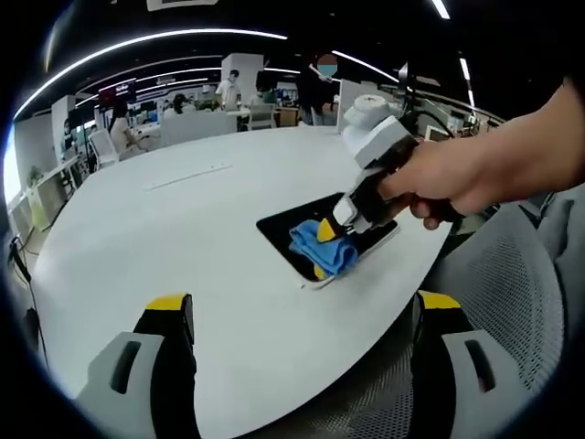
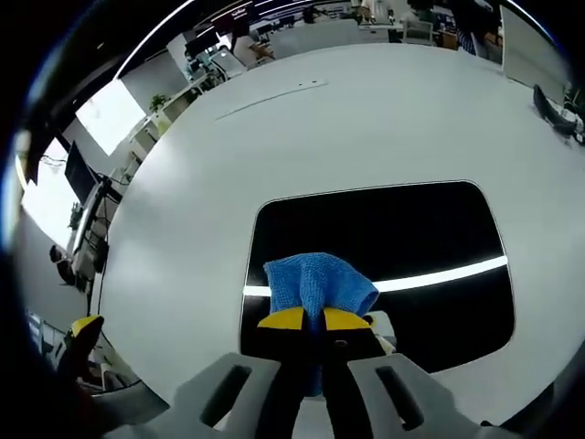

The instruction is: Wipe the mirror surface with the cleaning cloth until all visible marks leave the cleaned area.

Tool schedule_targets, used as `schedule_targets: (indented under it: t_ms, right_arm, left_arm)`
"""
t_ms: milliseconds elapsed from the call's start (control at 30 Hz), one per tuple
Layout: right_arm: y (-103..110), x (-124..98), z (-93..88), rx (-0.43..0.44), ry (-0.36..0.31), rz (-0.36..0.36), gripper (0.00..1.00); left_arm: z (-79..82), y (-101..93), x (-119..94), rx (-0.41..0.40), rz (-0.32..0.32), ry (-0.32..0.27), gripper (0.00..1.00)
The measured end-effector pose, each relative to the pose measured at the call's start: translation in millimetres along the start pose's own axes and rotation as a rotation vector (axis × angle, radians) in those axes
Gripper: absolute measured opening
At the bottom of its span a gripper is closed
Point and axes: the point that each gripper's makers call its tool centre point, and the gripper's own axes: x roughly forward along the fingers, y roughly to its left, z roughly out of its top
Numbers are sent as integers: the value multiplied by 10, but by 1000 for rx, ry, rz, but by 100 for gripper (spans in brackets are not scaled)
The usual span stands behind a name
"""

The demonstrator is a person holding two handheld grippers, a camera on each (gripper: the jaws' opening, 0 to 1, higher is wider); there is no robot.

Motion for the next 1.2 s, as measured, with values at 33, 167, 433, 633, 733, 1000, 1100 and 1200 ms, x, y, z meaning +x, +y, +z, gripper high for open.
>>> schedule_targets:
  t_ms: [33, 167, 433, 633, 733, 1000, 1100, 1200]
  right_arm:
    - [8, -7, -15, -1, 1, 1, 0]
    - [21, -33, -72, -34, 11, 7, 0]
    - [26, -56, -161, -22, 18, 19, 0]
    - [33, -122, -275, -6, 16, 30, 0]
    - [38, -140, -310, 3, 18, 33, 0]
    - [56, -167, -351, 9, 34, 46, 0]
    - [69, -181, -375, -1, 38, 46, 0]
    - [77, -188, -374, -21, 37, 49, 0]
  left_arm:
    - [-4, -1, 1, 0, 0, 2, 99]
    - [-64, 19, 34, -6, 10, 32, 99]
    - [-2, -28, 19, -2, 1, 7, 99]
    - [-12, -21, 13, 13, 10, 9, 99]
    - [-22, -27, 9, 12, 5, 16, 99]
    - [-94, 75, 31, -6, 42, 48, 99]
    - [-80, 73, 31, 4, 39, 40, 99]
    - [-29, 95, 6, -9, 44, 12, 99]
